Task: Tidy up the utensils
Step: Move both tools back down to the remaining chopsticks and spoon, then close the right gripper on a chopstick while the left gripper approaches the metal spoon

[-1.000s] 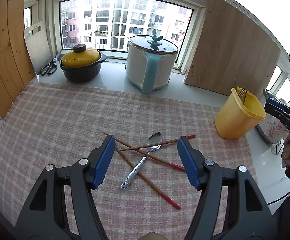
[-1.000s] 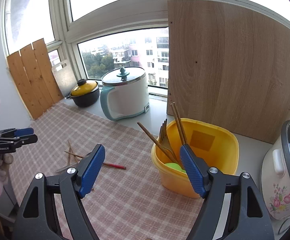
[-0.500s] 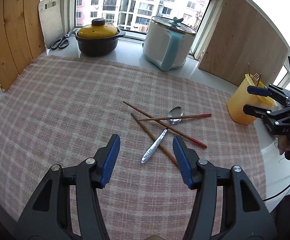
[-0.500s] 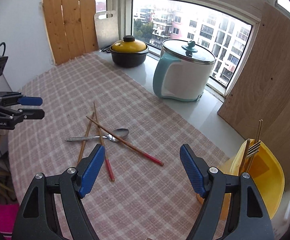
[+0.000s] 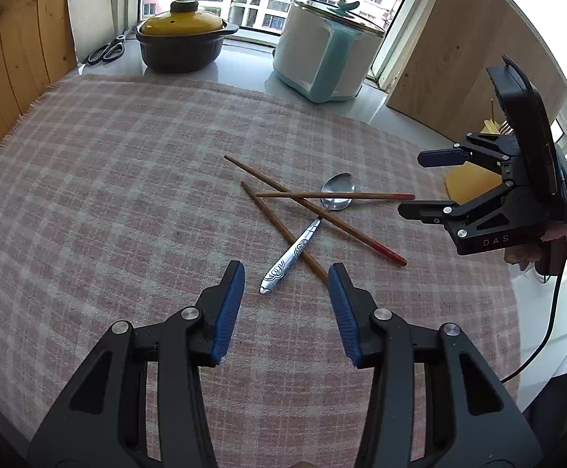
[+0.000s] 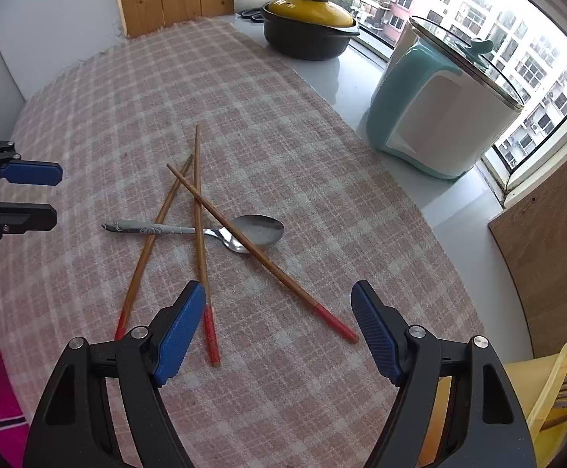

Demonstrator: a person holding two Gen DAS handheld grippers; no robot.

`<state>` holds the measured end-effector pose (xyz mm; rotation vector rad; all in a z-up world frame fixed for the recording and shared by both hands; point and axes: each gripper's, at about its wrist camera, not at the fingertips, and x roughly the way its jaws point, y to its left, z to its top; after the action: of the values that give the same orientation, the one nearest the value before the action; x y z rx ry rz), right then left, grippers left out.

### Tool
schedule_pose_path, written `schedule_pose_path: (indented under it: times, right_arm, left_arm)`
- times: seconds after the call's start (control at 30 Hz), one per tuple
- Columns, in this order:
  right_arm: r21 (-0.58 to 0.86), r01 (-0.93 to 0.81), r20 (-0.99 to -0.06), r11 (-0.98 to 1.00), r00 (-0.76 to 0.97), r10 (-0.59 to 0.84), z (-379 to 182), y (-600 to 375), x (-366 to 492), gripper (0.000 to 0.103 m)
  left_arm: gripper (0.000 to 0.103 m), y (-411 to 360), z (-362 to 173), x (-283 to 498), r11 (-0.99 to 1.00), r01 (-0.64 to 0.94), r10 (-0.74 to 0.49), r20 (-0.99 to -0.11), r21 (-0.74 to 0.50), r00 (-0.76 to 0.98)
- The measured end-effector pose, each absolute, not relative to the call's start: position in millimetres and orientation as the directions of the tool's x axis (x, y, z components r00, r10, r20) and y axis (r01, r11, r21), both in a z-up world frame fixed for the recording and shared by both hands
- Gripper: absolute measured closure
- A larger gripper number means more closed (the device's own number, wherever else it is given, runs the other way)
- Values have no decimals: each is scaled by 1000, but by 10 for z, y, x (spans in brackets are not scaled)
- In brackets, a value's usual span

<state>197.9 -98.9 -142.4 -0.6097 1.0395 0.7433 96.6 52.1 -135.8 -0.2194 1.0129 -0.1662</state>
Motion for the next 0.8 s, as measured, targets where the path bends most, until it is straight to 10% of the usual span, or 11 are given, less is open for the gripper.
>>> schedule_pose_path:
  times: [0.8]
  right_arm:
    - [-73,-811,-961,581,213,176,-1910,-674,2314,61]
  left_arm:
    - [69,250,-1627,1149,953,40,-286,-846,-301,450]
